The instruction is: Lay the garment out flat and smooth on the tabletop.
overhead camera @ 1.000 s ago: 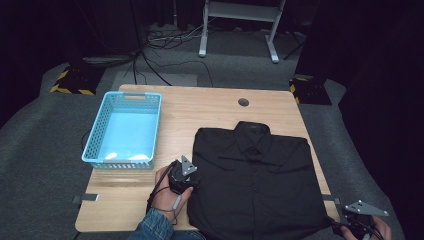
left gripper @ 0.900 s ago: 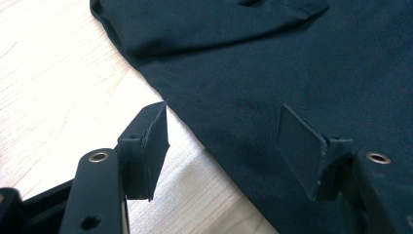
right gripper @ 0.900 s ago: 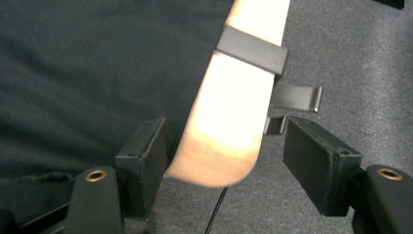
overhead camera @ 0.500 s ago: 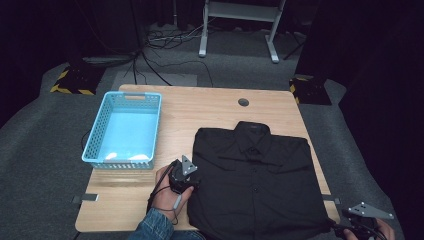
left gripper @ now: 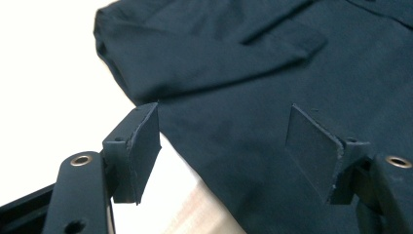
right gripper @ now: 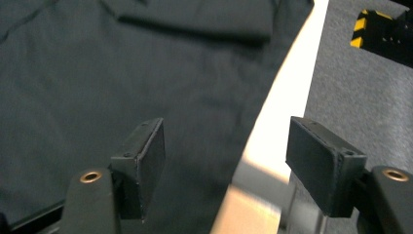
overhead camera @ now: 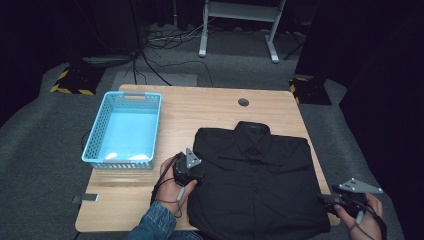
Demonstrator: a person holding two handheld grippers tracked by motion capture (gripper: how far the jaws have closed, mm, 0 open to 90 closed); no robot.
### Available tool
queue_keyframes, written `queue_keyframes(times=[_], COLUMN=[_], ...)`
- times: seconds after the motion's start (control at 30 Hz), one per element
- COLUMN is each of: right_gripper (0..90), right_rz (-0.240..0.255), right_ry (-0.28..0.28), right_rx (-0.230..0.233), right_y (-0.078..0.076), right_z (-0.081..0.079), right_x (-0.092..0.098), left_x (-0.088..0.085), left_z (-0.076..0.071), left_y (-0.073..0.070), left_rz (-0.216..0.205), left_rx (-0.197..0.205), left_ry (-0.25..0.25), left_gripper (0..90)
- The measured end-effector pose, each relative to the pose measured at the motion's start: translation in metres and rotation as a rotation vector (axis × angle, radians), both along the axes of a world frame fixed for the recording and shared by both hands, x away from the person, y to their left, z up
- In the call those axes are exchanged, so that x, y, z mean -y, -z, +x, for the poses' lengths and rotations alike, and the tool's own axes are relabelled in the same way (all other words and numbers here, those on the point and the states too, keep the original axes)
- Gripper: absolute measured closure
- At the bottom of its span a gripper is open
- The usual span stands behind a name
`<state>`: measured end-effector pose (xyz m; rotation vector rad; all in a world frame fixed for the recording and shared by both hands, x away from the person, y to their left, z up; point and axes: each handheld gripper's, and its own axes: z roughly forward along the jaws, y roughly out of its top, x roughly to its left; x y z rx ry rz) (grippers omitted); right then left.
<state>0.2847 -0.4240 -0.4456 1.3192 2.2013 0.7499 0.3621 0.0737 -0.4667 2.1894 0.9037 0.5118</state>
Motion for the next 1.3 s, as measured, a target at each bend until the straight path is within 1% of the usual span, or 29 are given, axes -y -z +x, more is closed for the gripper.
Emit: queue_keyframes(times=[0.03, 0.13, 0.2, 0.27, 0.33, 0.43, 0.47, 0.5, 0.57, 0.6, 0.63, 0.7, 0.83, 0.87, 0.9, 0.93, 0.97, 1.0, 1.03, 1.1, 1.13, 1.2, 1.27, 1.3], right_gripper=[30.7, 30.2, 29.5, 29.3, 29.1, 28.8, 28.7, 28.6, 28.4, 28.2, 28.2, 28.2, 29.2, 34.1, 47.9, 59.1, 71.2, 80.5, 84.7, 88.4, 88.8, 89.1, 89.1, 89.1], right_rz=[0.006, 0.03, 0.043, 0.038, 0.036, 0.039, 0.039, 0.04, 0.043, 0.046, 0.053, 0.066, 0.069, 0.062, 0.061, 0.058, 0.04, 0.02, 0.022, 0.031, 0.026, 0.03, 0.034, 0.038], right_ry=[-0.005, -0.02, -0.021, -0.026, -0.031, -0.042, -0.045, -0.05, -0.054, -0.052, -0.051, -0.044, -0.044, -0.044, -0.055, -0.067, -0.072, -0.082, -0.086, -0.096, -0.1, -0.106, -0.113, -0.116], right_rx=[0.003, 0.014, 0.015, 0.016, 0.018, 0.022, 0.026, 0.027, 0.031, 0.03, 0.031, 0.027, 0.02, 0.013, 0.0, -0.013, -0.008, 0.002, 0.008, 0.027, 0.034, 0.047, 0.063, 0.071], right_y=[-0.001, -0.003, -0.003, -0.002, -0.001, 0.0, 0.0, 0.0, 0.002, 0.003, 0.004, 0.007, 0.015, 0.018, 0.02, 0.022, 0.022, 0.021, 0.019, 0.016, 0.013, 0.009, 0.004, 0.002], right_z=[0.006, 0.024, 0.037, 0.05, 0.063, 0.081, 0.087, 0.093, 0.106, 0.113, 0.12, 0.133, 0.157, 0.161, 0.164, 0.166, 0.166, 0.165, 0.162, 0.156, 0.152, 0.145, 0.139, 0.136], right_x=[-0.001, -0.001, -0.001, -0.001, -0.003, -0.006, -0.007, -0.009, -0.011, -0.011, -0.012, -0.013, -0.019, -0.02, -0.02, -0.021, -0.02, -0.02, -0.019, -0.017, -0.015, -0.014, -0.013, -0.014], left_x=[0.001, 0.006, 0.009, 0.011, 0.013, 0.015, 0.015, 0.016, 0.017, 0.017, 0.017, 0.02, 0.024, 0.025, 0.027, 0.028, 0.028, 0.027, 0.027, 0.029, 0.03, 0.032, 0.03, 0.029], left_z=[0.003, 0.012, 0.017, 0.024, 0.032, 0.045, 0.051, 0.056, 0.067, 0.072, 0.077, 0.088, 0.107, 0.11, 0.112, 0.113, 0.112, 0.111, 0.109, 0.103, 0.099, 0.093, 0.089, 0.089], left_y=[-0.001, -0.003, -0.004, -0.004, -0.004, -0.004, -0.004, -0.003, -0.002, 0.0, 0.001, 0.004, 0.009, 0.009, 0.01, 0.01, 0.009, 0.007, 0.005, 0.0, -0.003, -0.008, -0.012, -0.013], left_rz=[-0.001, 0.017, 0.017, 0.01, 0.012, 0.011, 0.016, 0.011, 0.017, 0.012, 0.017, 0.024, 0.043, 0.049, 0.063, 0.083, 0.077, 0.051, 0.017, 0.036, 0.032, 0.02, 0.016, 0.012], left_rx=[0.007, 0.026, 0.034, 0.031, 0.031, 0.017, 0.018, 0.009, -0.001, 0.003, 0.002, -0.012, -0.023, -0.034, -0.038, -0.039, -0.036, -0.066, -0.083, -0.084, -0.073, -0.07, -0.045, -0.031], left_ry=[-0.001, -0.004, -0.013, -0.021, -0.029, -0.044, -0.047, -0.057, -0.063, -0.068, -0.07, -0.084, -0.087, -0.085, -0.086, -0.091, -0.1, -0.093, -0.083, -0.07, -0.063, -0.058, -0.063, -0.078], left_gripper=[27.9, 27.0, 26.2, 26.1, 26.1, 26.4, 26.8, 27.1, 27.9, 29.1, 29.2, 29.5, 35.1, 40.1, 47.0, 53.8, 66.1, 80.8, 89.6, 90.0, 90.0, 90.0, 90.0, 90.0])
